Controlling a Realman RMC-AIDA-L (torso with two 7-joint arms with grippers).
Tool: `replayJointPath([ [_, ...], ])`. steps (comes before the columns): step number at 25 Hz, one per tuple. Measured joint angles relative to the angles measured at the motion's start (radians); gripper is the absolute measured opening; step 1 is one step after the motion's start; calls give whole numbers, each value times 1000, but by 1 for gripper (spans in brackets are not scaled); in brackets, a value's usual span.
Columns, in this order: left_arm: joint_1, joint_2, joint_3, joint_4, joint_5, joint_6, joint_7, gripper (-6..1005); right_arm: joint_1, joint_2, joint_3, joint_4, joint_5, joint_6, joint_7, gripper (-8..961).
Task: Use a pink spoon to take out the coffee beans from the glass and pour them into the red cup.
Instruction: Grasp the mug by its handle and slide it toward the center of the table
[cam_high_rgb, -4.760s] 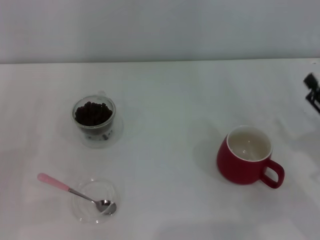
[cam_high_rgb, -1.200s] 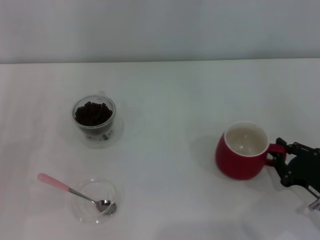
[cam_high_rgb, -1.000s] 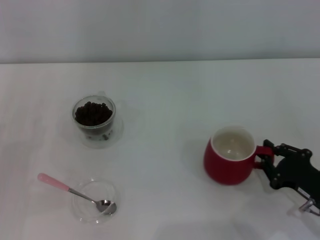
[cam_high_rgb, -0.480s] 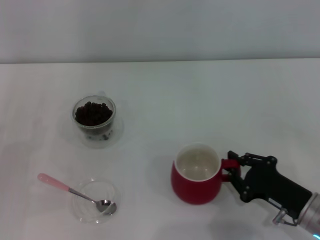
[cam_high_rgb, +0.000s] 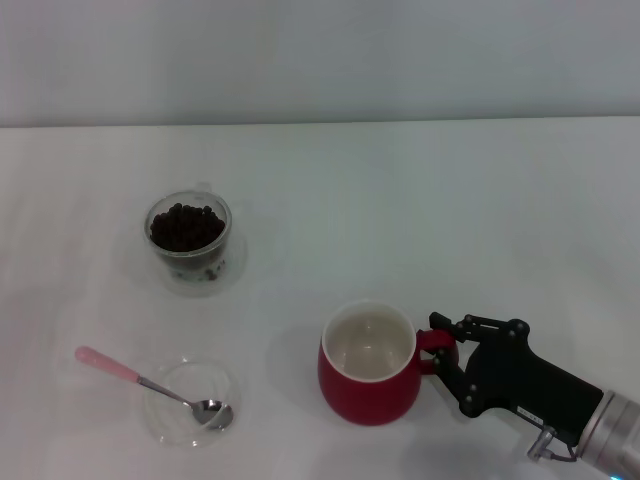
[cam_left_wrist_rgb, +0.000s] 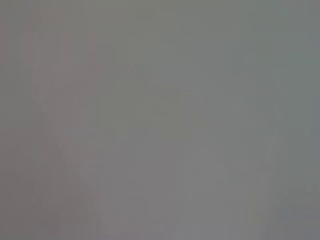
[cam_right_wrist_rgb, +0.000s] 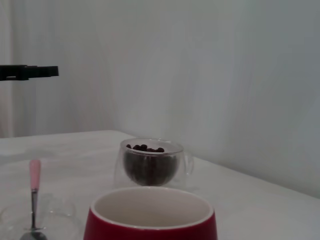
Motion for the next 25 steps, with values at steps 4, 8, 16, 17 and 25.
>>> replayJointPath([
  [4, 0, 0, 0, 0, 0, -3, 0, 892, 9, -3, -2, 8, -8, 2, 1, 283],
  [8, -3, 0, 0, 0, 1, -5, 0, 892, 10, -3, 3, 13, -1, 8, 5, 295],
  [16, -2, 1, -1, 0, 1, -5, 0, 892, 0, -11, 4, 53, -7, -39, 4, 544],
  [17, -2, 2, -1, 0, 1, -5, 0, 892, -2, -12, 4, 70, -7, -68, 5, 585],
  [25, -5, 5, -1, 3, 1, 2, 0, 893, -8, -14, 6, 191, -5, -235, 31, 812],
])
